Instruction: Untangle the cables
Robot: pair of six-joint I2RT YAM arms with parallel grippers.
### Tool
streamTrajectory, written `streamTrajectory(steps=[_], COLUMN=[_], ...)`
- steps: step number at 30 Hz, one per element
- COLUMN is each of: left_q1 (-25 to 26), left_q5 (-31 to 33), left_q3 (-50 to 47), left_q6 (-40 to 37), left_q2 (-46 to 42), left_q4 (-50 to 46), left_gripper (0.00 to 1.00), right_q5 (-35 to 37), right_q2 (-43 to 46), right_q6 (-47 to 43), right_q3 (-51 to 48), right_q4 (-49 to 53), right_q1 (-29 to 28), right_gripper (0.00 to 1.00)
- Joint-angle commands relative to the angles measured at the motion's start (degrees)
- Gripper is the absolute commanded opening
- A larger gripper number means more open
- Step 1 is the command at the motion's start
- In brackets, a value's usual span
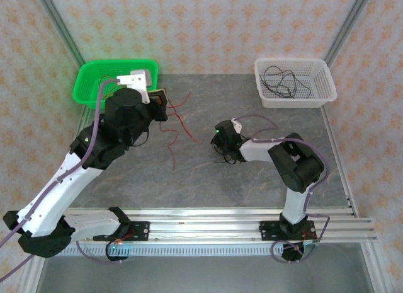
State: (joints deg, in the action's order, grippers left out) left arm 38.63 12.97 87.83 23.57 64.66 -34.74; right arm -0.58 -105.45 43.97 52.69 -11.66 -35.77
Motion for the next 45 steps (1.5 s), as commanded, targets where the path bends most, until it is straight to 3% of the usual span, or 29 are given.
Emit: streamTrajectory(steps=[1,7,10,15,18,24,31,45], left_q1=[0.3,0.3,0.3,0.3,0.3,0.3,0.3,0.3], left_q5=[3.6,2.7,1.4,-2.6,-4.9,-8.4,-16.2,-22.0], left_q3=[4.0,4.8,3.1,0.8,0.8,0.4,-1.7,-2.4], left_q6=[-2.7,-3.1,-2.8,-3.1,-3.5,-5.0,-6.6,-8.2], left_q2=[0.5,1.0,1.1,1.2,1.3,1.3,0.5,0.7], left_q4=[-2.8,-2.5,-1.2,1.5,2.1,2.9,6.0,8.1], left_gripper=[0.0,0.0,0.0,0.0,0.0,0.0,0.0,0.0], right_q5=[1.2,-3.2,-5.8,-10.7,-17.7,-38.0,-61.0,-66.4], right_q2=[2.1,4.0,8.1,13.6,13.5,10.1,3.1,-0.4], right_q6=[0.6,-4.2,-9.4,-20.3,-22.2,-17.2,-10.1,0.1], right_q3=[-1.0,1.5,2.2,7.4,12.5,21.2,27.2,22.7], right_q4=[-0.6,1.7,2.6,9.2,14.4,17.7,15.0,10.2], right_q1=[0.3,0.5,0.4,2.0,5.2,11.4,12.2,7.0], right_gripper=[0.0,0.02,0.13,0.39,0.45,0.53,0.67,0.7])
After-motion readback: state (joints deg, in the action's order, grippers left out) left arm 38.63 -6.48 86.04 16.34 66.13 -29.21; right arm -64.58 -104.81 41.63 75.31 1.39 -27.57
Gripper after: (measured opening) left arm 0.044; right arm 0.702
